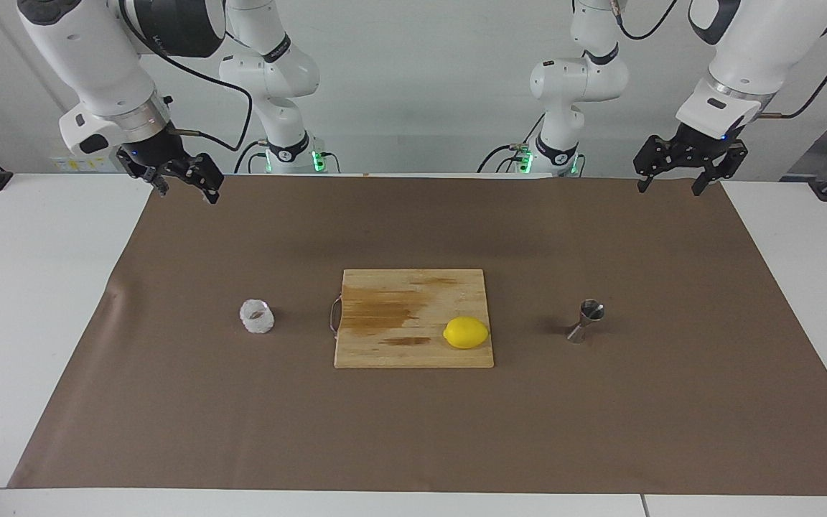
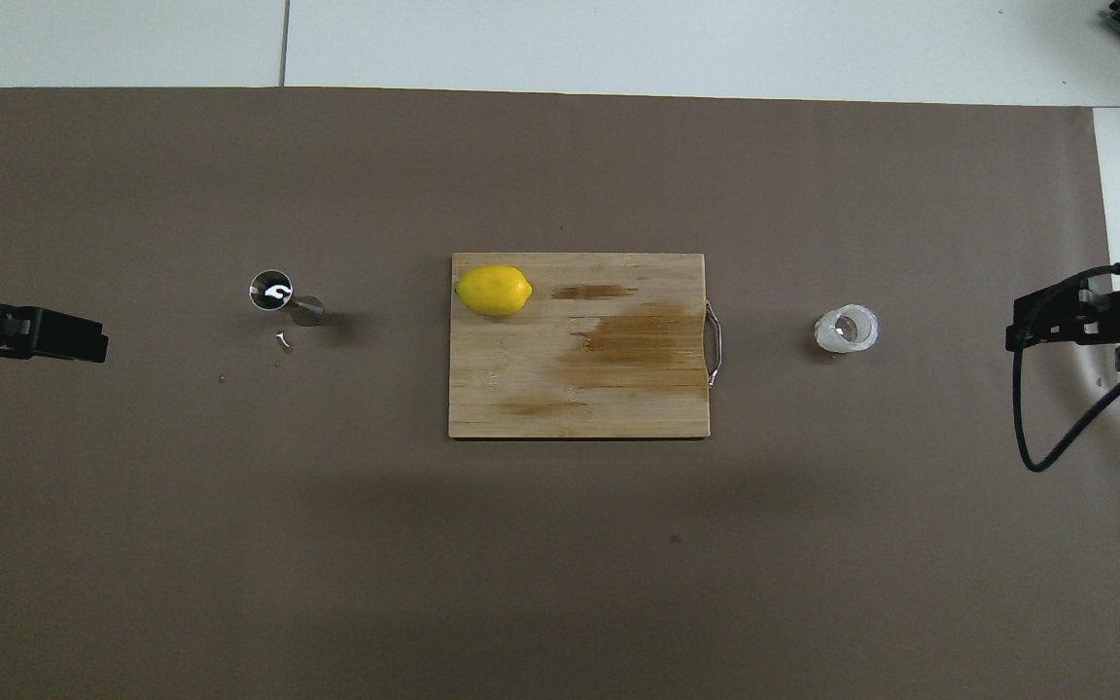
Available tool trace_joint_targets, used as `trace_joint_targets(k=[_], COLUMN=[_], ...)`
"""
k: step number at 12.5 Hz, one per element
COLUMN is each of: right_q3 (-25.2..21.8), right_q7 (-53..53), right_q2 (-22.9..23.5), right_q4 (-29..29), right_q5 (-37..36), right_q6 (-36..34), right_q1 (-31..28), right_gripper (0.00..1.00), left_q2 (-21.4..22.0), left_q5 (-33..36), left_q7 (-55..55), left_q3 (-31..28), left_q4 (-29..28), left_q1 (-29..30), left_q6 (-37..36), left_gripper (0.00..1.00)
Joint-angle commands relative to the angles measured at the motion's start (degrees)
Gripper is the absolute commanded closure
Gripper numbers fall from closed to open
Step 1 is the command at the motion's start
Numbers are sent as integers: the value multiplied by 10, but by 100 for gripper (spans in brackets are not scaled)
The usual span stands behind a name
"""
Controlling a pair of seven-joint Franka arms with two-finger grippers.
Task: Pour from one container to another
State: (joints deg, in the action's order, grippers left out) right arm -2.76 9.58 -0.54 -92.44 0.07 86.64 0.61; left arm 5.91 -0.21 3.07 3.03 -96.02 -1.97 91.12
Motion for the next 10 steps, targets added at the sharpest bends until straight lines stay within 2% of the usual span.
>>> trace_joint_targets(k=[1,10], right_q3=[2,2], right_q7=[-9,-9], right_q2=[-2,-2], right_q4=[-3,-3], right_q5=[10,11], right_q6=[4,4], right_q1=[-5,-5], right_gripper=[0,0], left_q2=[19,23], left_q5=[5,5], left_q7=[-7,-7], left_q3=[-2,-2], left_q4=[-25,-30], left_q1=[-3,0], left_q6=[15,15], left_gripper=[0,0])
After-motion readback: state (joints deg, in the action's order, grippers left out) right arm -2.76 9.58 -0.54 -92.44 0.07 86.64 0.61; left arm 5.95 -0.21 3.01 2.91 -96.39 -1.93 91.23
